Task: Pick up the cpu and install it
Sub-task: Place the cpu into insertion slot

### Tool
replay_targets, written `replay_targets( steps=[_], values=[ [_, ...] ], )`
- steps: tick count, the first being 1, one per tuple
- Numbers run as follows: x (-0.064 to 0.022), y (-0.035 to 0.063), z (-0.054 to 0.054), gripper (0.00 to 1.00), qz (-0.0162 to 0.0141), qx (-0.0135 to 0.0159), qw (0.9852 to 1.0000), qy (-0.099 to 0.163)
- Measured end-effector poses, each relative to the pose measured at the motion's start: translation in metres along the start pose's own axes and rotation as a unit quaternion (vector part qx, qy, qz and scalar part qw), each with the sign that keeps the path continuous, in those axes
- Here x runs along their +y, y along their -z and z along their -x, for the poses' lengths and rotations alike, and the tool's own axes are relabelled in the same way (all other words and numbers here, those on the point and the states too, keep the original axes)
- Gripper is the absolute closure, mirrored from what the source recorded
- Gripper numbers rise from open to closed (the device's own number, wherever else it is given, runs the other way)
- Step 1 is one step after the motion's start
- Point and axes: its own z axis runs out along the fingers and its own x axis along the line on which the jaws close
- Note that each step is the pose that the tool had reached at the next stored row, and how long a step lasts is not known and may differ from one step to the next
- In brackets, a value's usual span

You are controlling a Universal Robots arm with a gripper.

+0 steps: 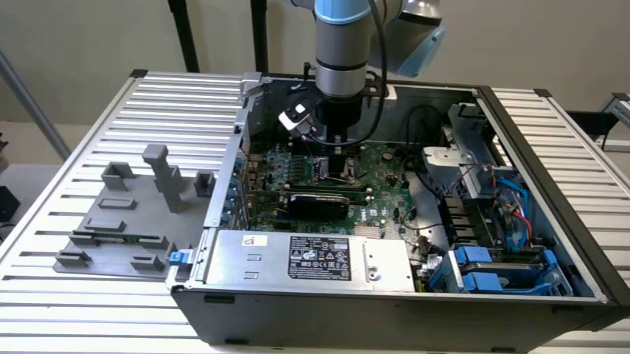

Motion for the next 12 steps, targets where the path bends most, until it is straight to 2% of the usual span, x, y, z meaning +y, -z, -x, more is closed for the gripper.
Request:
replay_targets(
  steps=[12],
  values=[
    [-0.0006, -0.002, -0.0034, 0.45, 0.0, 0.0, 1.0, 0.0]
  ],
)
